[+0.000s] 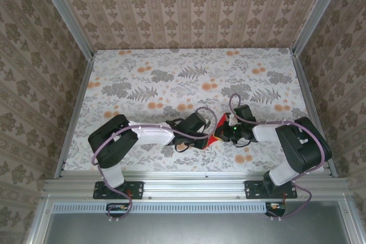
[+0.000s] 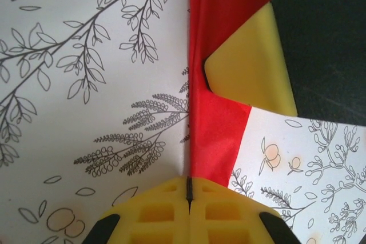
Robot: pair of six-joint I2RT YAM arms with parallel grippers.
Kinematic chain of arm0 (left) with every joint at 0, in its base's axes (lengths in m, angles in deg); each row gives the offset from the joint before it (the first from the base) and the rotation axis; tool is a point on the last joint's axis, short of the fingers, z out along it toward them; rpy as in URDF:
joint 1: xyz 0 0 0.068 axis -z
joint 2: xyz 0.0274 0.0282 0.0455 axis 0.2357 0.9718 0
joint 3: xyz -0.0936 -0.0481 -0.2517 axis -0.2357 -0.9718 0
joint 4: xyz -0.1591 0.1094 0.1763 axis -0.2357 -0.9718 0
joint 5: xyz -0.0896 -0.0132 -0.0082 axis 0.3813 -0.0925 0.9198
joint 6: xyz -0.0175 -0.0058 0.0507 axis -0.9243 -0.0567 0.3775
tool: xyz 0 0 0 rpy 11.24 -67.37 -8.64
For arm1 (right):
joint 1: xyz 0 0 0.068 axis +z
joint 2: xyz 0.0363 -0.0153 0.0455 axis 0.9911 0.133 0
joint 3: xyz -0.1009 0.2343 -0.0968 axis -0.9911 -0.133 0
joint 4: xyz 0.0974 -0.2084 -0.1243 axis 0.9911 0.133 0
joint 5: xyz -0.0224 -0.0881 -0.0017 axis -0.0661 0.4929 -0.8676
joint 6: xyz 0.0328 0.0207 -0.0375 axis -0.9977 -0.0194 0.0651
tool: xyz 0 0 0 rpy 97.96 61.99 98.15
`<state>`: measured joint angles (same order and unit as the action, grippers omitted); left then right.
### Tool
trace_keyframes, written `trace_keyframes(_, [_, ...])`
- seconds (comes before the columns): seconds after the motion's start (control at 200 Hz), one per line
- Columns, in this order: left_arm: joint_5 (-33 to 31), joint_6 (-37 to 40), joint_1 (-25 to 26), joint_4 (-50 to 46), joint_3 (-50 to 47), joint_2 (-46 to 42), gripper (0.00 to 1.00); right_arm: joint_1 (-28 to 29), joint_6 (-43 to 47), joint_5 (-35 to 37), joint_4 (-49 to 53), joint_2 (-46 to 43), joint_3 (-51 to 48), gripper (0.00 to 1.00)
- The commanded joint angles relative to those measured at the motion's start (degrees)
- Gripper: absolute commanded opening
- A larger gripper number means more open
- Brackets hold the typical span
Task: Fold a paper plane with a square sheet of paper (pick it up from the middle)
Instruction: Fold the wing for the fifth time at the center of the table.
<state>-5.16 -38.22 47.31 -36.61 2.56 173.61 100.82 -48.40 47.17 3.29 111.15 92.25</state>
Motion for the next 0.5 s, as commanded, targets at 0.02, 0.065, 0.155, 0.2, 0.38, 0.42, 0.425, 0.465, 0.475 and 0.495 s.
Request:
trace_keyframes(0.02, [-0.24,-1.1,1.23,-0.68,-1.36,-1.73,0.0,-0.51,0.69,9.05,6.64,3.98,-1.95,0.0])
trace_keyframes(0.065, [-0.13,-1.21,1.42,-0.44,-1.39,-1.35,0.0,-0.6,0.72,9.03,6.66,4.11,-1.87,0.0])
trace_keyframes(0.155, [-0.11,-1.28,1.71,-0.47,-1.54,-0.54,0.0,-0.54,0.87,8.94,6.64,4.14,-1.86,0.0])
trace_keyframes(0.2, [-0.2,-1.31,1.92,-0.58,-1.73,-0.4,0.0,-0.54,1.0,9.01,6.71,4.12,-1.91,0.0])
trace_keyframes(0.38, [-0.66,-0.6,1.98,-2.67,-2.56,-0.35,0.0,-0.74,1.24,8.94,6.8,4.16,-1.95,0.0])
trace_keyframes(0.42, [-0.66,-0.6,2.13,-2.91,-2.86,-0.37,0.0,-0.81,1.3,8.94,6.8,4.16,-1.91,0.0])
trace_keyframes(0.425, [-0.61,-0.6,2.15,-2.94,-2.91,-0.41,0.0,-0.84,1.3,8.94,6.82,4.16,-1.93,0.0])
trace_keyframes(0.465, [-0.61,-0.6,2.32,-3.11,-3.27,-0.61,0.0,-0.9,1.54,9.01,7.01,4.09,-1.95,0.0])
trace_keyframes(0.475, [-0.65,-0.6,2.37,-3.17,-3.41,-0.62,0.0,-0.89,1.58,9.09,7.06,4.1,-1.91,0.0])
trace_keyframes(0.495, [-0.68,-0.6,2.48,-3.27,-3.55,-0.74,0.0,-0.95,1.56,9.18,7.14,4.03,-1.87,0.0])
